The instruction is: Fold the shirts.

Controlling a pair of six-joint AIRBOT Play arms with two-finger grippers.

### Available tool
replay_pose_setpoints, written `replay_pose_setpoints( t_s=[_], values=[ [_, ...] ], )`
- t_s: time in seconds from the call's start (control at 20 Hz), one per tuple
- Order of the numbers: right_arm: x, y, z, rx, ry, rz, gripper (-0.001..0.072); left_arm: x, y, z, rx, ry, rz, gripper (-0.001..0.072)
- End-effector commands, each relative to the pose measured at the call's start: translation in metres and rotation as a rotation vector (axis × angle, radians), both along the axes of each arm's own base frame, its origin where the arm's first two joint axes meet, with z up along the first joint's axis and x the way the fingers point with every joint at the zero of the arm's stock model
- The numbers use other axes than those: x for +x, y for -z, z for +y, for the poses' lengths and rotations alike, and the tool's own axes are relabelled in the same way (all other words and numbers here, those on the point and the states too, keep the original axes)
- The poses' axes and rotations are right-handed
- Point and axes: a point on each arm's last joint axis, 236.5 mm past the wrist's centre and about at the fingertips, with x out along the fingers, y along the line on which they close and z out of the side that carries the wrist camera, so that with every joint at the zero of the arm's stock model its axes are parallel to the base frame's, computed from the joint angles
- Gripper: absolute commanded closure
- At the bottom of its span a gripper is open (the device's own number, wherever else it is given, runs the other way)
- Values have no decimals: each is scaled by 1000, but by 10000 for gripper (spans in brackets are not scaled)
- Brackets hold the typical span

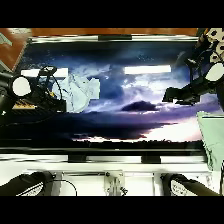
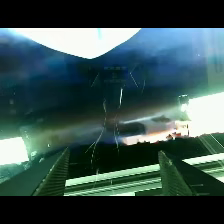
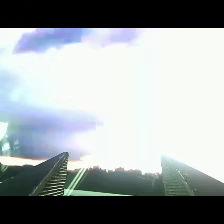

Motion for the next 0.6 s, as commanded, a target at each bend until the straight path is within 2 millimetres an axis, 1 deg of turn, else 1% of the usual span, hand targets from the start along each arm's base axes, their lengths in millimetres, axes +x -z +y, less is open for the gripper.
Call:
replay_pose_setpoints(
  t_s=[0.0,0.3,0.55],
  values=[
    [0,0,0,0,0,0,22,0,0,0,0,0,-1,59],
    [0,0,0,0,0,-1,23,0,0,0,0,0,-1,59],
    [10,-4,4,21,9,-41,23,0,0,0,0,0,-1,59]
  ],
)
